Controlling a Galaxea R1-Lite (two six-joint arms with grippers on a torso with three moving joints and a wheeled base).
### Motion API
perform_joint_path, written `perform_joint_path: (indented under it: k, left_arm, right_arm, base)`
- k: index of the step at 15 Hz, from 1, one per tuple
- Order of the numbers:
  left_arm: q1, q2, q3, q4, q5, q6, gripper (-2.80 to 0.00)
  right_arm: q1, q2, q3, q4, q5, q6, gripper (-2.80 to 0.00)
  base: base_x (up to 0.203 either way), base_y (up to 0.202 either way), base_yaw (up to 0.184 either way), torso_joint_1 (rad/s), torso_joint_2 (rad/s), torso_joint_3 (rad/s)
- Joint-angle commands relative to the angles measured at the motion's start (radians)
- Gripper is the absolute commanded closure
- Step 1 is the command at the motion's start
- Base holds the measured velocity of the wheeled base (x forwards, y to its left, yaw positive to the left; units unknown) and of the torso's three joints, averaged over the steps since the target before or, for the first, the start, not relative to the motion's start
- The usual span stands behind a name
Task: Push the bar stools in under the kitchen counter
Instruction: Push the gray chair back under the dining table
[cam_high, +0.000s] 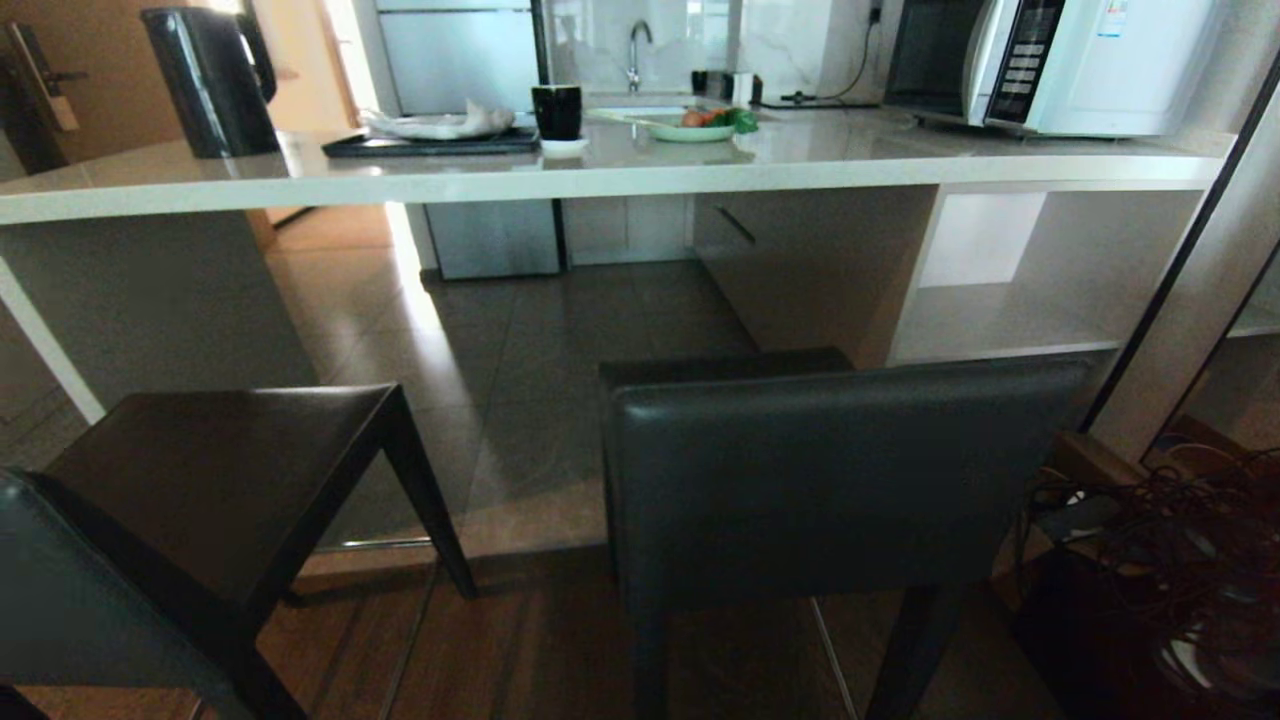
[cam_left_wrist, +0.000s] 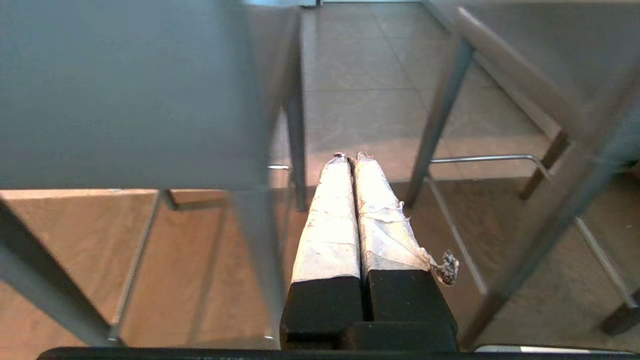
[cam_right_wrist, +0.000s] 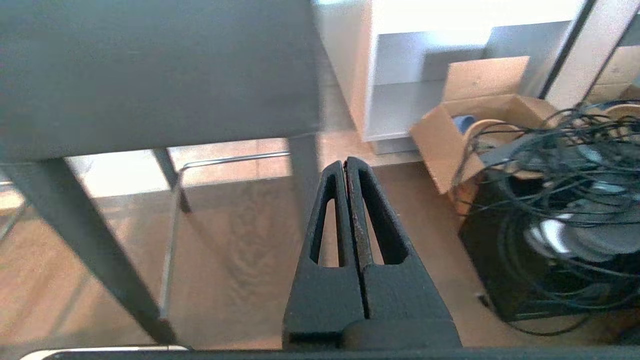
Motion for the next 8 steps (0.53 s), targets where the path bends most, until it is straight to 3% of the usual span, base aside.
perform_joint_path:
  k: [1,8]
  left_arm:
    - [0.000,0.001,0.000,-0.001,0.000,0.000,0.00]
    - [0.000,0.001,0.000,-0.001,0.000,0.000,0.00]
  right_arm:
    - [0.000,0.001,0.000,0.000,0.000,-0.001,0.00]
    - [0.000,0.001,0.000,0.000,0.001,-0.001,0.00]
  base:
    - [0.000,0.196,-0.002,0.002,0.01,0.007]
    - [0.000,0.198,-0.001,0.004,0.00,0.000]
